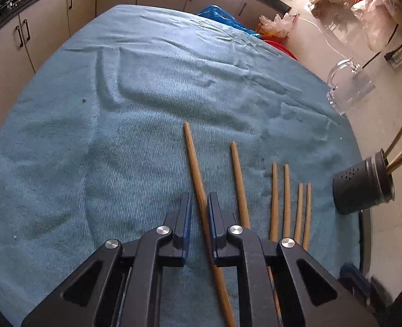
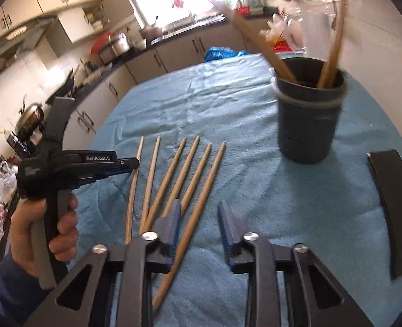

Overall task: Organize utensils
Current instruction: 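Move both open tools back toward the remaining chopsticks, then close the left tool on one chopstick while the right tool closes on another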

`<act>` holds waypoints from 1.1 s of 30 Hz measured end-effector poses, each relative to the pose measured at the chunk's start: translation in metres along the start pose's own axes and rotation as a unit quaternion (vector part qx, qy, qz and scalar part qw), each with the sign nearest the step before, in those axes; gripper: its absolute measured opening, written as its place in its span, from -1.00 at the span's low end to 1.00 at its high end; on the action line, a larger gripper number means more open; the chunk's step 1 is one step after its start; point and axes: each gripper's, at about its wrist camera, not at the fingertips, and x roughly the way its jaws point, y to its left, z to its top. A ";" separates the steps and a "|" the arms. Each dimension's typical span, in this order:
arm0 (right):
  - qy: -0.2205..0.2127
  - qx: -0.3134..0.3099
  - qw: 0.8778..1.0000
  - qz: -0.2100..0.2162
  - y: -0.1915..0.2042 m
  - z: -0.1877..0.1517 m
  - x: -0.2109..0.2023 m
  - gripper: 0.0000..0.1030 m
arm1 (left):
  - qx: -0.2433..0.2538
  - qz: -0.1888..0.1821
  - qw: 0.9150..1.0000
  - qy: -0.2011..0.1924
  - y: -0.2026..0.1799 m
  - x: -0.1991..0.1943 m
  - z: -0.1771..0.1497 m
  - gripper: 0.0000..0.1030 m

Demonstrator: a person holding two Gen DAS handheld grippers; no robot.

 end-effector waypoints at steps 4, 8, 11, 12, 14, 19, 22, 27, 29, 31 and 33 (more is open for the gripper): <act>0.038 -0.011 0.999 -0.003 0.012 0.021 0.024 -0.60 | -0.001 0.000 1.000 0.003 0.011 -0.012 -0.015 -0.85; 0.077 -0.017 0.997 -0.011 0.023 0.036 0.054 -0.71 | -0.005 -0.007 1.000 0.005 0.022 -0.019 -0.022 -0.85; 0.102 -0.011 0.994 -0.030 0.026 0.047 0.079 -0.78 | -0.008 -0.013 1.000 0.009 0.027 -0.020 -0.022 -0.85; 0.107 -0.010 0.994 -0.033 0.027 0.051 0.085 -0.79 | -0.007 -0.015 1.000 0.009 0.027 -0.019 -0.022 -0.85; 0.112 -0.013 0.992 -0.048 0.027 0.057 0.095 -0.83 | -0.004 -0.016 1.000 0.010 0.027 -0.018 -0.021 -0.85; 0.126 -0.016 0.990 -0.061 0.027 0.065 0.107 -0.86 | 0.003 -0.017 1.000 0.010 0.027 -0.018 -0.020 -0.84; 0.134 -0.020 0.988 -0.072 0.030 0.070 0.111 -0.85 | 0.004 -0.014 1.000 0.010 0.027 -0.016 -0.018 -0.83; 0.141 -0.025 0.985 -0.094 0.033 0.069 0.116 -0.84 | 0.011 -0.006 1.000 0.008 0.023 -0.013 -0.013 -0.83; 0.138 -0.024 0.985 -0.096 0.032 0.069 0.117 -0.84 | 0.010 -0.002 1.000 0.008 0.021 -0.012 -0.012 -0.83; 0.138 -0.022 0.986 -0.096 0.031 0.071 0.117 -0.84 | 0.009 0.000 1.000 0.007 0.021 -0.012 -0.011 -0.83; 0.140 -0.018 0.985 -0.096 0.030 0.071 0.116 -0.84 | 0.009 0.000 1.000 0.006 0.021 -0.011 -0.011 -0.83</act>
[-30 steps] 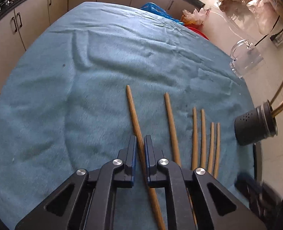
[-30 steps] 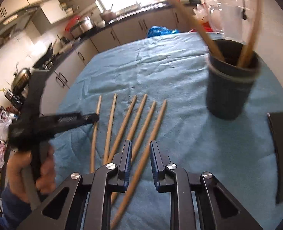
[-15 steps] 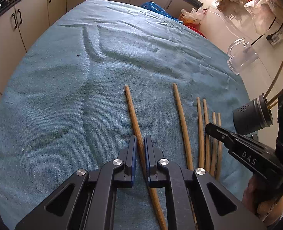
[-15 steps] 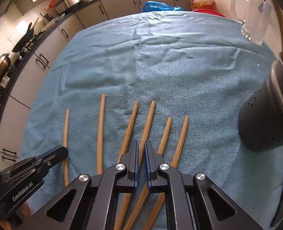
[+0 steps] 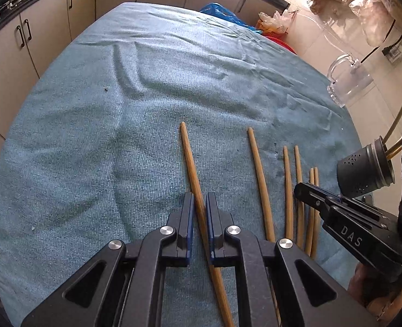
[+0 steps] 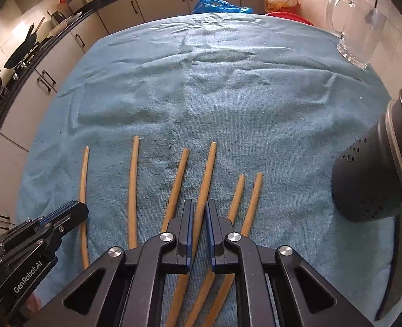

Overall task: Organize utensils
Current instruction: 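Close the left tool on one chopstick while the right tool closes on another, then lift both held chopsticks upright and carry them over the black cup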

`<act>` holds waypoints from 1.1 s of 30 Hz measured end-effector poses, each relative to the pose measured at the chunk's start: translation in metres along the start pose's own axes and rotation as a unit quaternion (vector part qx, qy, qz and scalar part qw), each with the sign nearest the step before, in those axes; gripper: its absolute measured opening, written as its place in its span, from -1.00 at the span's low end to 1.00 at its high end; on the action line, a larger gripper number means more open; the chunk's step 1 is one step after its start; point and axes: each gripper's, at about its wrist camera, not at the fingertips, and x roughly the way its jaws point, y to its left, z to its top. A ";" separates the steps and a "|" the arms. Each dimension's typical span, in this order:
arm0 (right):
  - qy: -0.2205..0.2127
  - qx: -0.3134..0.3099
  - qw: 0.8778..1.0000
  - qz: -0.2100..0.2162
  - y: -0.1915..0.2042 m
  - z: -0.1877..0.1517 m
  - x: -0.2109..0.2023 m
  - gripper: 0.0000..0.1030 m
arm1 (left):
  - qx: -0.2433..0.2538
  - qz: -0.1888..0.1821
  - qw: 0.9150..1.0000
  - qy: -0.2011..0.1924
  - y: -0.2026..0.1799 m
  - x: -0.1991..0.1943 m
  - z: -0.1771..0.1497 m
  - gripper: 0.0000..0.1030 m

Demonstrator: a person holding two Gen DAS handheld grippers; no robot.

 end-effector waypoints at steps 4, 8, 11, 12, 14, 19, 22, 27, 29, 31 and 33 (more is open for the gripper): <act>-0.002 -0.005 1.000 0.007 -0.001 -0.001 0.000 -0.82 | 0.001 -0.001 1.000 -0.005 -0.002 0.002 0.002 -0.85; -0.009 0.003 1.000 0.025 -0.005 -0.002 -0.001 -0.84 | -0.004 -0.026 1.000 -0.007 0.001 0.000 0.000 -0.87; -0.030 0.008 0.998 0.049 -0.008 -0.007 -0.015 -0.85 | -0.006 -0.038 0.999 -0.020 0.003 -0.010 -0.006 -0.87; -0.042 0.008 0.998 0.055 -0.008 -0.010 -0.024 -0.85 | -0.004 -0.041 0.999 -0.030 0.002 -0.017 -0.007 -0.87; -0.068 0.009 0.995 0.073 -0.009 -0.016 -0.041 -0.85 | 0.000 -0.049 0.998 -0.048 -0.001 -0.032 -0.009 -0.87; -0.142 0.002 0.985 0.097 -0.013 -0.037 -0.090 -0.85 | 0.019 -0.071 0.992 -0.101 -0.014 -0.077 -0.017 -0.87; -0.184 -0.002 0.976 0.116 -0.015 -0.055 -0.117 -0.86 | 0.027 -0.078 0.989 -0.125 -0.019 -0.100 -0.024 -0.87; -0.226 -0.004 0.965 0.133 -0.016 -0.075 -0.146 -0.86 | 0.044 -0.088 0.983 -0.152 -0.029 -0.130 -0.035 -0.87; -0.241 -0.007 0.961 0.133 -0.016 -0.080 -0.156 -0.86 | 0.049 -0.088 0.982 -0.160 -0.033 -0.139 -0.038 -0.87; -0.253 -0.008 0.958 0.135 -0.018 -0.085 -0.164 -0.86 | 0.053 -0.087 0.981 -0.167 -0.034 -0.146 -0.040 -0.87; -0.260 -0.007 0.956 0.138 -0.019 -0.087 -0.169 -0.86 | 0.054 -0.087 0.980 -0.173 -0.036 -0.153 -0.042 -0.87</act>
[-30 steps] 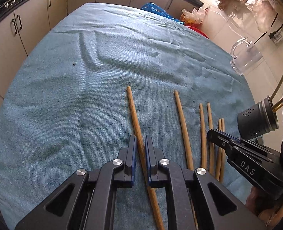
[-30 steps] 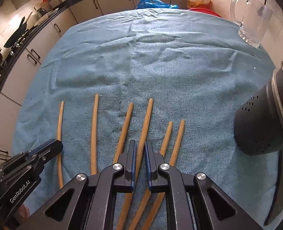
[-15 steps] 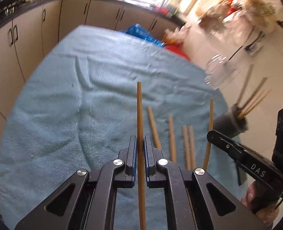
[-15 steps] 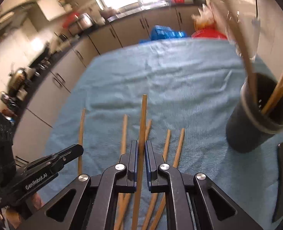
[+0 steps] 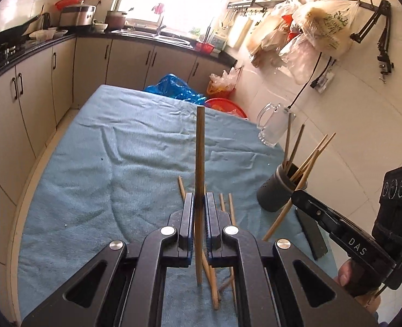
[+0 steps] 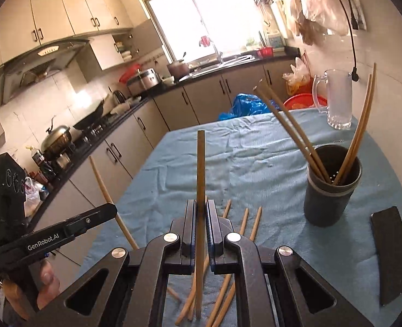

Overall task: Organize utensils
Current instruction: 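Lift both held chopsticks upright and carry them over the black cup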

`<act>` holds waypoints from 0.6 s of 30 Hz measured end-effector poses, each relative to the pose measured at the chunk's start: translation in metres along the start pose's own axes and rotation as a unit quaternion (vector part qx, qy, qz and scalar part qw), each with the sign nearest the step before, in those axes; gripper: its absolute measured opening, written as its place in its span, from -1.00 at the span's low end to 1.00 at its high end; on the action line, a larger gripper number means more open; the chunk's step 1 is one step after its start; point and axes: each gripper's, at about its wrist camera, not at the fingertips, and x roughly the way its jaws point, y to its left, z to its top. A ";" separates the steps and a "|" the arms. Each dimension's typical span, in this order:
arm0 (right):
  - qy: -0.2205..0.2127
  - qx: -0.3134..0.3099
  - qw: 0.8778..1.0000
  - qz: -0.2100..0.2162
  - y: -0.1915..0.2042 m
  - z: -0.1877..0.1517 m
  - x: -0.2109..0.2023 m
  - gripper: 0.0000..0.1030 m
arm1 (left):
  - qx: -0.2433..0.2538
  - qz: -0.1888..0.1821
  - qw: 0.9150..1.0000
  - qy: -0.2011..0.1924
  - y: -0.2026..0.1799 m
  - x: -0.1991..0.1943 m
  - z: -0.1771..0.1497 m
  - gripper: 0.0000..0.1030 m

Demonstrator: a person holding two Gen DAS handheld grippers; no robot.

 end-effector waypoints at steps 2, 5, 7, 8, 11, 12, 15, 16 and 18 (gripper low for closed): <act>-0.006 0.000 1.000 0.002 -0.002 0.000 -0.005 -0.86 | 0.001 0.000 1.000 -0.005 -0.003 -0.005 0.000 -0.87; -0.013 0.003 1.000 0.004 -0.005 0.001 -0.012 -0.86 | 0.005 0.002 1.000 -0.009 -0.007 -0.009 0.001 -0.87; -0.018 0.005 1.000 0.003 -0.007 0.001 -0.018 -0.86 | 0.006 -0.001 1.000 -0.010 -0.009 -0.011 0.002 -0.87; -0.020 0.006 1.000 0.004 -0.008 0.002 -0.020 -0.86 | 0.007 -0.002 1.000 -0.011 -0.011 -0.012 0.001 -0.87; -0.027 0.007 1.000 0.004 -0.009 0.004 -0.026 -0.86 | 0.010 -0.002 1.000 -0.013 -0.014 -0.015 0.001 -0.87; -0.029 0.008 1.000 0.005 -0.010 0.004 -0.028 -0.86 | 0.011 -0.003 1.000 -0.014 -0.015 -0.016 0.001 -0.87; -0.034 0.010 0.999 0.006 -0.009 0.004 -0.032 -0.86 | 0.012 -0.003 1.000 -0.014 -0.016 -0.017 0.001 -0.87; -0.034 0.010 0.999 0.007 -0.009 0.004 -0.033 -0.86 | 0.011 -0.005 1.000 -0.013 -0.016 -0.017 0.002 -0.87; -0.036 0.011 0.999 0.008 -0.008 0.004 -0.035 -0.86 | 0.008 -0.008 1.000 -0.007 -0.014 -0.016 0.002 -0.87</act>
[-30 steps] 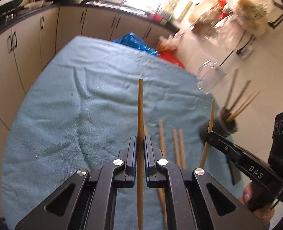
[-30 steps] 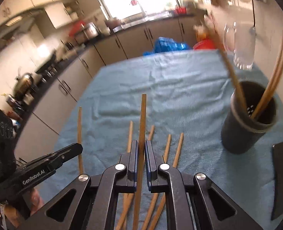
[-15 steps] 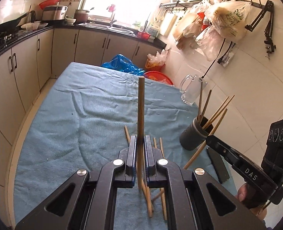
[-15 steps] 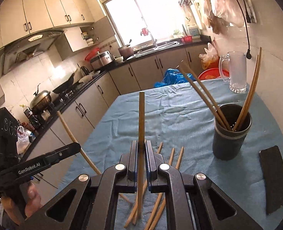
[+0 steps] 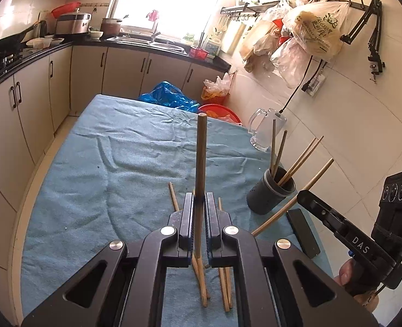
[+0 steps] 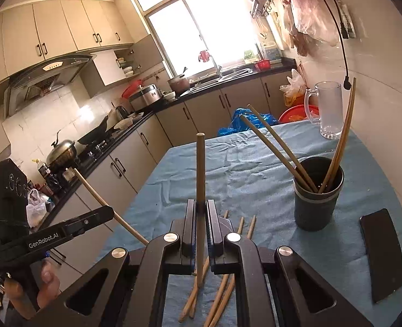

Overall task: Organize utensils
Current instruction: 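Lift both held chopsticks upright and carry them over the black cup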

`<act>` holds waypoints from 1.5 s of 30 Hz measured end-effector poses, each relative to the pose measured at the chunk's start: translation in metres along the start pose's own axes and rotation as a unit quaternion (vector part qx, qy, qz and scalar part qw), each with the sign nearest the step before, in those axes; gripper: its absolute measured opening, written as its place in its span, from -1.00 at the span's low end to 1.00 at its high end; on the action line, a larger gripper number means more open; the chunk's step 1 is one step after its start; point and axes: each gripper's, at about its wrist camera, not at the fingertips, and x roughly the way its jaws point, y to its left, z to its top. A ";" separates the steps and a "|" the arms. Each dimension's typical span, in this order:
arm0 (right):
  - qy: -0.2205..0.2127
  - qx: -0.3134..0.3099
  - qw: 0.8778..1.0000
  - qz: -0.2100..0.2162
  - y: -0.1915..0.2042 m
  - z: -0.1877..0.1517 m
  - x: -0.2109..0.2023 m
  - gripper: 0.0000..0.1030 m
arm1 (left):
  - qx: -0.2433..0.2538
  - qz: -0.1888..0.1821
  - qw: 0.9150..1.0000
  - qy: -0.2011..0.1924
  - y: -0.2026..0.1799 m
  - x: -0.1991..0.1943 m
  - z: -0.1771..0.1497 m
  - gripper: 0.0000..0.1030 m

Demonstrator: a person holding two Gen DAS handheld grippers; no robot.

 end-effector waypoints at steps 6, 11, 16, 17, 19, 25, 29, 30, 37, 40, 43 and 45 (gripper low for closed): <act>-0.002 0.002 1.000 0.003 -0.001 0.000 -0.003 -0.86 | -0.017 -0.002 1.000 0.011 0.008 0.006 0.002 -0.87; -0.007 0.003 1.000 0.004 -0.002 0.002 -0.005 -0.86 | -0.018 -0.005 1.000 0.009 0.005 0.004 0.003 -0.87; -0.015 0.003 1.000 0.003 -0.003 0.003 -0.011 -0.86 | -0.010 -0.006 1.000 0.005 -0.001 0.001 0.005 -0.87; -0.018 0.003 1.000 0.002 -0.004 0.004 -0.013 -0.86 | -0.009 -0.007 1.000 0.003 -0.002 0.000 0.005 -0.87; -0.022 0.004 1.000 0.001 -0.005 0.005 -0.016 -0.86 | -0.007 -0.008 1.000 0.001 -0.004 -0.002 0.007 -0.87; -0.041 0.011 0.999 -0.006 -0.012 0.011 -0.032 -0.86 | 0.005 -0.015 1.000 -0.006 -0.014 -0.009 0.013 -0.87; -0.052 0.016 0.998 -0.010 -0.017 0.013 -0.041 -0.86 | 0.015 -0.022 1.000 -0.009 -0.026 -0.010 0.017 -0.87; -0.054 0.018 0.998 -0.011 -0.019 0.014 -0.043 -0.86 | 0.018 -0.024 1.000 -0.009 -0.029 -0.010 0.018 -0.87; -0.069 0.031 0.997 -0.017 -0.032 0.017 -0.056 -0.86 | 0.033 -0.035 0.999 -0.008 -0.049 -0.008 0.023 -0.87; -0.075 0.037 0.996 -0.022 -0.038 0.019 -0.062 -0.86 | 0.041 -0.041 0.998 -0.007 -0.060 -0.006 0.026 -0.87; -0.080 0.041 0.996 -0.026 -0.046 0.020 -0.068 -0.86 | 0.050 -0.045 0.998 -0.008 -0.071 -0.005 0.029 -0.87; -0.084 0.045 0.995 -0.030 -0.051 0.020 -0.073 -0.86 | 0.057 -0.050 0.997 -0.009 -0.080 -0.004 0.031 -0.87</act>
